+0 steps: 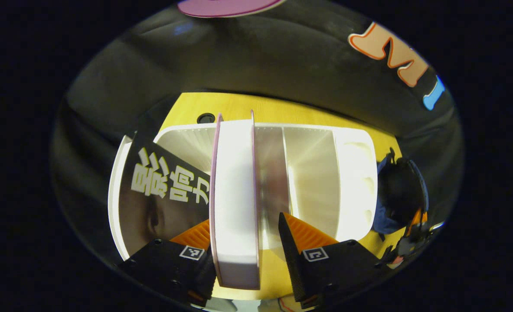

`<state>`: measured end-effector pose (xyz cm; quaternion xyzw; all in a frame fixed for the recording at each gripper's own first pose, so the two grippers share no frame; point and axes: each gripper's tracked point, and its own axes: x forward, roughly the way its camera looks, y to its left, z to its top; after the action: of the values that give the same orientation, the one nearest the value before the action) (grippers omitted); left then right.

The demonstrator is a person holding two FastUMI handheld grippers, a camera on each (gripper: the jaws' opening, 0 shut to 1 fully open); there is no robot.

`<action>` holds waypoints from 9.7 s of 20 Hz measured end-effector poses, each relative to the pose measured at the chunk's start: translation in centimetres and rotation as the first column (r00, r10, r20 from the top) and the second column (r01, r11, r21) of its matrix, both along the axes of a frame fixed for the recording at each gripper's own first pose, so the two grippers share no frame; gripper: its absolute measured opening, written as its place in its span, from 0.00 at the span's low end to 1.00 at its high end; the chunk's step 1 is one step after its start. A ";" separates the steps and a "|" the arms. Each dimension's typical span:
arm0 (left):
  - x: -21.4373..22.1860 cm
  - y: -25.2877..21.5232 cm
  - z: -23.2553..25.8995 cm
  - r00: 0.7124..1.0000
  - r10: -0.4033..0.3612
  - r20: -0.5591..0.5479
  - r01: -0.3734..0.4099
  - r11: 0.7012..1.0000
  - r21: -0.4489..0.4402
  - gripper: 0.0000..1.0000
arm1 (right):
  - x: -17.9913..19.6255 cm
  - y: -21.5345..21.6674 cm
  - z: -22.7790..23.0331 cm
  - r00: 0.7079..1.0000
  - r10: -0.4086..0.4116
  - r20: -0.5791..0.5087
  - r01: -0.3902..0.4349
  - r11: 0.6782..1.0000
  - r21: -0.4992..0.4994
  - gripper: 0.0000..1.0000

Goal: Open the schoolbag, grab two books from the bookshelf and put them into the schoolbag.

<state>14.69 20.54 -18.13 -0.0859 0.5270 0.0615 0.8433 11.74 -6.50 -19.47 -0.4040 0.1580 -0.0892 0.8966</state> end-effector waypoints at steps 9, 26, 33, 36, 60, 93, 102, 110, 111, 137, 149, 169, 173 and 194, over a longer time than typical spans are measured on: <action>0.0 -0.5 -2.6 0.970 -0.061 -0.236 0.058 0.998 -0.021 0.44 | 0.0 0.0 -0.1 1.000 0.017 -0.008 -0.017 1.000 0.001 0.07; -4.9 -1.2 3.0 0.929 -0.021 -0.371 0.031 0.999 0.022 0.41 | -0.4 -0.1 -0.1 0.999 0.038 -0.012 -0.038 0.999 0.004 0.08; -9.2 -2.4 9.0 0.947 0.011 -0.322 -0.013 1.000 -0.005 0.41 | -0.5 -0.2 0.2 0.999 0.041 -0.005 -0.041 0.999 0.021 0.09; -10.7 -3.2 11.5 0.959 0.046 -0.281 -0.057 0.998 -0.030 0.41 | -0.4 -0.2 0.1 0.999 0.047 -0.006 -0.047 0.999 0.023 0.11; -3.1 -30.7 11.7 0.973 -0.086 0.213 0.202 0.764 -0.613 0.40 | -0.6 -1.2 1.3 0.999 0.042 -0.013 -0.039 0.983 0.181 0.11; 10.4 -52.7 -9.1 0.973 -0.055 0.223 0.219 0.519 -0.827 0.39 | 0.5 -1.1 2.8 0.995 0.083 0.055 -0.098 0.925 0.366 0.11; 8.2 -46.2 -8.3 0.973 -0.095 0.209 0.214 0.702 -0.680 0.88 | 0.7 -2.0 2.0 0.998 0.051 0.026 -0.057 0.940 0.336 0.11; 3.9 -43.4 0.8 0.935 -0.195 0.298 0.337 0.752 -0.566 0.88 | -0.1 -2.0 1.9 0.999 0.039 0.003 -0.038 0.951 0.307 0.07; 3.0 -42.6 1.5 0.928 -0.214 0.304 0.355 0.753 -0.554 0.87 | -0.2 -1.9 2.0 0.999 0.037 0.000 -0.035 0.952 0.305 0.07; -6.9 -1.1 16.6 0.963 0.032 0.267 -0.022 0.999 -0.042 0.85 | -1.5 -0.8 0.7 0.998 -0.007 -0.062 0.021 0.974 0.226 0.07; -7.5 9.5 9.8 0.974 0.176 0.140 -0.166 0.983 -0.080 0.86 | -2.5 -0.6 0.4 0.995 -0.065 -0.079 0.082 0.972 0.220 0.07; -5.0 8.4 3.5 0.984 0.125 -0.130 -0.138 0.986 -0.095 0.41 | -2.2 0.3 -0.3 0.993 -0.074 -0.094 0.093 0.971 0.221 0.07; -4.5 8.2 3.2 0.978 0.157 -0.141 -0.170 0.981 -0.092 0.39 | -2.1 0.6 -0.6 0.992 -0.065 -0.105 0.087 0.971 0.225 0.07; -12.0 5.4 15.1 0.907 0.419 -0.044 -0.421 0.898 -0.127 0.39 | -1.4 0.1 -0.7 0.994 -0.037 -0.107 0.069 0.948 0.312 0.08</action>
<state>2.69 25.91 -3.01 -0.2532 0.5056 0.2074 0.7983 10.29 -6.35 -20.14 -0.2553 0.2255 -0.0667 0.9378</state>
